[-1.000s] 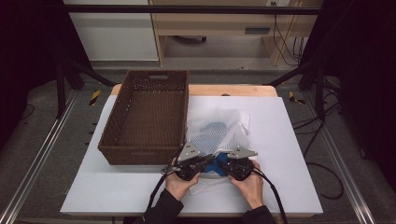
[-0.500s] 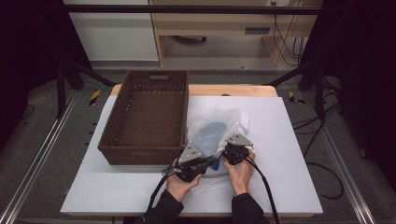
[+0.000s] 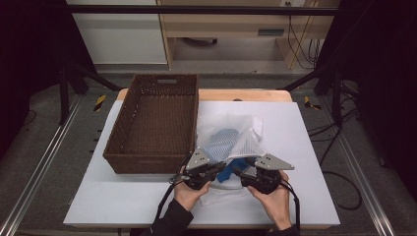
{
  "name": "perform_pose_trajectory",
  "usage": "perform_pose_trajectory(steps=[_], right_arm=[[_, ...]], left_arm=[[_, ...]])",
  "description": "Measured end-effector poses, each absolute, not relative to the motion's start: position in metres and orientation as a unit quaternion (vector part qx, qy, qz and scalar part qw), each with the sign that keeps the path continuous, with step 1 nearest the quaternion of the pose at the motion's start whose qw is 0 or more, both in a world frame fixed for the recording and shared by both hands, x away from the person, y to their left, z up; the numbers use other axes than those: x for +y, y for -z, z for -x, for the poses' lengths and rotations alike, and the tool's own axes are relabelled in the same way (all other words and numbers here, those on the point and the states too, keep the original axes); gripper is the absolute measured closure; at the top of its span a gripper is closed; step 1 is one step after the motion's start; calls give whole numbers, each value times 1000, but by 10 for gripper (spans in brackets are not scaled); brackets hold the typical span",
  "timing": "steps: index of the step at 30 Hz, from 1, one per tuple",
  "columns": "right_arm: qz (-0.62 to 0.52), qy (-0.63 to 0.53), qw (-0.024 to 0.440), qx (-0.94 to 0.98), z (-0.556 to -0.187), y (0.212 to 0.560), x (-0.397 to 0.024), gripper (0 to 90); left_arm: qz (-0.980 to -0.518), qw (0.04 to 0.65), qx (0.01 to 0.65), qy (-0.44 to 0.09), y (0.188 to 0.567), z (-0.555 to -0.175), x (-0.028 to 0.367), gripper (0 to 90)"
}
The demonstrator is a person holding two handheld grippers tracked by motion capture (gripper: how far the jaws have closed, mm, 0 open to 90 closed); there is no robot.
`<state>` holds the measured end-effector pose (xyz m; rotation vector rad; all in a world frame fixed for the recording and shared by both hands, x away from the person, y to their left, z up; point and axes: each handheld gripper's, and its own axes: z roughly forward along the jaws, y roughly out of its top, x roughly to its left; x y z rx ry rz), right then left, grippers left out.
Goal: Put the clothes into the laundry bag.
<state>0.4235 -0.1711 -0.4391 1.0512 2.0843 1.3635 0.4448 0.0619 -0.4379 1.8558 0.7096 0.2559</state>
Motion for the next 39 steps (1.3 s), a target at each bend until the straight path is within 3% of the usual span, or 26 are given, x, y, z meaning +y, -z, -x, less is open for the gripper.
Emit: perform_pose_trajectory(steps=[2, 5, 10, 12, 16, 19, 24, 28, 34, 39], right_arm=[[-379, -493, 210, 754, -420, 442, -168, 540], [-384, -470, 179, 774, -424, 458, -150, 517], [-409, -422, 173, 790, -442, 482, -128, 486], [-416, -409, 169, 794, -449, 488, -124, 548], [-426, -405, 175, 790, -455, 487, -126, 794], [-434, -417, 173, 780, -459, 484, -128, 825], [-437, -486, 230, 721, -465, 466, -131, 827], [-453, -480, 262, 705, -481, 472, -127, 825], [-462, -444, 259, 723, -492, 484, -123, 796], [-440, -458, 225, 739, -478, 471, -135, 596]], left_arm=[[-779, 540, 299, -110, 436, -445, 63, 884], [-778, 542, 298, -111, 435, -445, 63, 885], [-778, 543, 295, -112, 434, -443, 64, 885], [-779, 542, 295, -111, 434, -443, 64, 885], [-779, 542, 294, -110, 435, -443, 63, 885], [-775, 548, 293, -111, 433, -441, 64, 885], [-772, 555, 290, -112, 430, -439, 66, 885], [-775, 552, 288, -107, 433, -439, 63, 885], [-780, 545, 289, -103, 440, -440, 59, 884], [-778, 545, 295, -103, 440, -443, 62, 883]])
